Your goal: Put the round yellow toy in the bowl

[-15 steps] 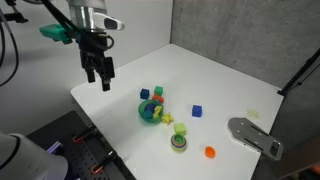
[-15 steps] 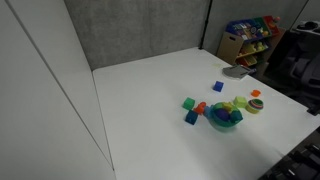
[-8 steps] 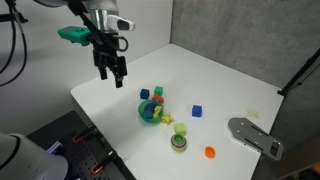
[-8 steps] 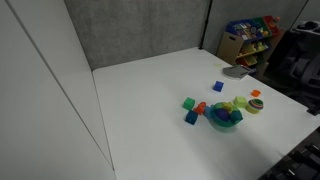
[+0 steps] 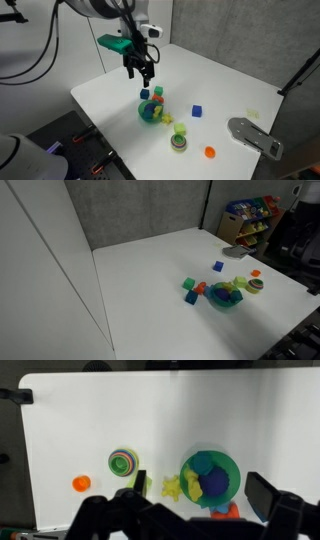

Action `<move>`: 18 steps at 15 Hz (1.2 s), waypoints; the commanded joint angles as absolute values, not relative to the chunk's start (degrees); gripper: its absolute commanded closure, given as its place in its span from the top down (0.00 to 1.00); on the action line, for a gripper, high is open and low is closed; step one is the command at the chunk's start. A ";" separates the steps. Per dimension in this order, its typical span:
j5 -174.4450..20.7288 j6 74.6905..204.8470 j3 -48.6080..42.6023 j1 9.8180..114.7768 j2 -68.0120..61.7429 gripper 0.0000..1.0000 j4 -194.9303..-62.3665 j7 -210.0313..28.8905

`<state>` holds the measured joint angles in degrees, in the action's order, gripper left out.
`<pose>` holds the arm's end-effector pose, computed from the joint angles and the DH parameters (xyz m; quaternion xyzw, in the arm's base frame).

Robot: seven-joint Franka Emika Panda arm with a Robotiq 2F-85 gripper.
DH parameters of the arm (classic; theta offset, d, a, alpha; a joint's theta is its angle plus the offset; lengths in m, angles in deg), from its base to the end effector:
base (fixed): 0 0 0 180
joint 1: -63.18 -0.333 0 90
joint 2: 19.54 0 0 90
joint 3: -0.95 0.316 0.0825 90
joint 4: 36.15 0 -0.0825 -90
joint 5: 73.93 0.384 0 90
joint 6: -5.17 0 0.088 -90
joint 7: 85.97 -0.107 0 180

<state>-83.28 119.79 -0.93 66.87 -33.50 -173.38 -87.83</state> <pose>0.4385 -0.0528 0.3994 0.9946 -0.0243 -0.0772 0.0650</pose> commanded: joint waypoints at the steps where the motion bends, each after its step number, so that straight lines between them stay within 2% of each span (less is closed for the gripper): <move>1: -83.56 125.23 -2.30 68.19 -25.19 1.00 -167.87 -89.79; 8: -79.35 135.53 -5.86 70.29 -9.22 1.00 -159.26 -95.74; 13: -67.46 140.70 -6.14 71.58 0.76 1.00 -153.96 -97.70; 18: -65.01 143.03 -6.29 71.05 2.63 1.00 -153.81 -96.10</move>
